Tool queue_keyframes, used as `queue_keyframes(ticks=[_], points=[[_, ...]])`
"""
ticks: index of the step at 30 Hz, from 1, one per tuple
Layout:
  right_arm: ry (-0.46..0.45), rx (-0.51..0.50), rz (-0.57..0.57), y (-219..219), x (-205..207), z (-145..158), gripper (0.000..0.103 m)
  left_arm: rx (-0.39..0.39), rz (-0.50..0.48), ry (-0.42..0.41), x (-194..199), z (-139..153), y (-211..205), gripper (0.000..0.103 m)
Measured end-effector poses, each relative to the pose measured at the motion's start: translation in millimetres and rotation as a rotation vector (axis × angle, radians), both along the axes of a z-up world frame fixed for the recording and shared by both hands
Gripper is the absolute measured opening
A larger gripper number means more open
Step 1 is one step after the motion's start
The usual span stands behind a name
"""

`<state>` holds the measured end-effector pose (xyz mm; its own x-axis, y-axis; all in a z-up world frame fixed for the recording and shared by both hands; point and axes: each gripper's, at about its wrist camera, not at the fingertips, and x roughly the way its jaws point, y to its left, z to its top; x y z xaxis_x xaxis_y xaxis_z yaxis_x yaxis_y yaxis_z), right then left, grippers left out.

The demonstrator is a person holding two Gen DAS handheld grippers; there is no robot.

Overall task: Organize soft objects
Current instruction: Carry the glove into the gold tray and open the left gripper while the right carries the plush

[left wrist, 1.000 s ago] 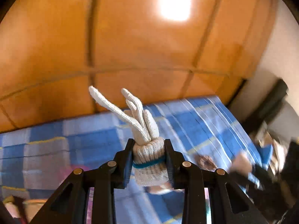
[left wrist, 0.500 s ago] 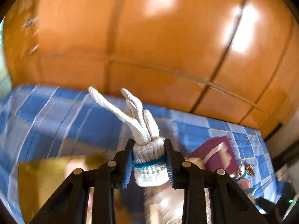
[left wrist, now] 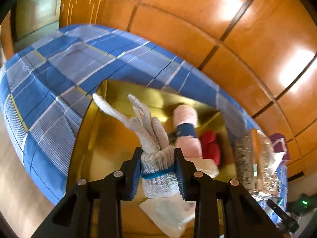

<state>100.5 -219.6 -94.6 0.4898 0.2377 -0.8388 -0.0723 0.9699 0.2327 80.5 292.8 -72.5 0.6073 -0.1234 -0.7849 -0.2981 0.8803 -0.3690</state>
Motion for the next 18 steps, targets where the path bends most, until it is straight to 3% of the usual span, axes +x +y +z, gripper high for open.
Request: queue_keyframes(ticks=[7,11,13,18], points=[[0.005,-0.036,-0.018,7.1,-0.1,-1.1,0.053,0.017,-0.029,0.012,46.7,-9.1,-8.9,0.036],[0.008,-0.044,-0.033,6.6,2.0,-1.0,0.053,0.012,0.012,0.011,67.0,-14.8,-8.5,0.063],[0.009,-0.048,-0.039,5.7,3.9,0.8,0.053,0.001,0.013,-0.001,66.0,-12.9,-10.1,0.066],[-0.017,-0.096,-0.063,-1.4,11.9,16.6,0.053,0.083,-0.021,-0.023,45.2,-6.2,-26.8,0.068]])
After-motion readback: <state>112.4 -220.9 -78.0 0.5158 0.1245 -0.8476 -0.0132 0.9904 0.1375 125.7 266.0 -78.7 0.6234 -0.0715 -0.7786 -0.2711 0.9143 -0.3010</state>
